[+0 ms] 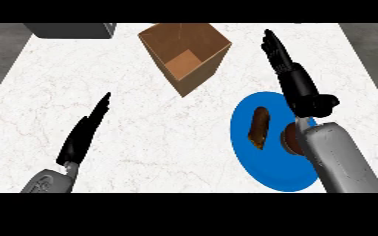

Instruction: Pick the cupcake from the plate and place it in the cardboard box

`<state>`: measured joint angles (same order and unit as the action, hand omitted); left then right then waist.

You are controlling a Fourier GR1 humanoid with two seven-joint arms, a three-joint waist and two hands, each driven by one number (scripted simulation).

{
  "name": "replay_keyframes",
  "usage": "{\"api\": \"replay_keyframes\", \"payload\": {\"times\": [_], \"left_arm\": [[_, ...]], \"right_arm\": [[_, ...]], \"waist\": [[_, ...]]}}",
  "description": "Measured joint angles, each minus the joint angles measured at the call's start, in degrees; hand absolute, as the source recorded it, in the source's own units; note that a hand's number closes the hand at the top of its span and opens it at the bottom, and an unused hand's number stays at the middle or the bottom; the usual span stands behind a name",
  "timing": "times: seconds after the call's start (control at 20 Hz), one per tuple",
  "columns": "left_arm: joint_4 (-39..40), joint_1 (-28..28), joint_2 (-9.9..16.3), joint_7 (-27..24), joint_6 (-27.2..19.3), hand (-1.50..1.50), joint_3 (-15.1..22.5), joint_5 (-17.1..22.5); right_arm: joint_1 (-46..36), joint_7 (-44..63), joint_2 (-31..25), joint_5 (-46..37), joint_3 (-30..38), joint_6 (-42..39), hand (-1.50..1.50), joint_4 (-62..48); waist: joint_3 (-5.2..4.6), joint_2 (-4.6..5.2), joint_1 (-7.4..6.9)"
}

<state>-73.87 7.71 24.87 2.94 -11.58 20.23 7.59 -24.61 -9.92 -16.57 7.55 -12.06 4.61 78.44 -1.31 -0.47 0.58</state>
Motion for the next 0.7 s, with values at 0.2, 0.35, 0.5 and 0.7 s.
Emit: {"api": "replay_keyframes", "payload": {"times": [0.2, 0.35, 0.5, 0.7], "left_arm": [[-2.41, -1.30, -0.22, -1.25, -0.17, 0.00, -4.44, 3.87], [-5.21, -2.23, -0.42, -1.37, -0.79, 0.00, -8.76, 8.09], [-7.34, -3.38, -0.53, -0.50, -0.48, 0.00, -11.57, 11.70], [-11.36, -5.60, 1.08, 1.01, 1.71, 0.00, -14.86, 15.96]], "right_arm": [[5.65, 3.45, -3.59, 2.96, 5.48, 1.36, -1.50, 4.42], [10.86, 5.69, -8.17, 2.50, 11.25, 5.12, -1.50, 4.13], [15.42, 2.02, -9.03, 0.77, 18.33, 13.54, -1.50, 5.23], [26.06, -5.33, -7.22, -1.15, 20.58, 17.68, -1.50, 15.47]], "waist": [[0.80, -0.15, 0.44], [0.89, -0.63, 1.71], [1.15, -0.87, 2.66], [1.25, -0.72, 2.19]]}}
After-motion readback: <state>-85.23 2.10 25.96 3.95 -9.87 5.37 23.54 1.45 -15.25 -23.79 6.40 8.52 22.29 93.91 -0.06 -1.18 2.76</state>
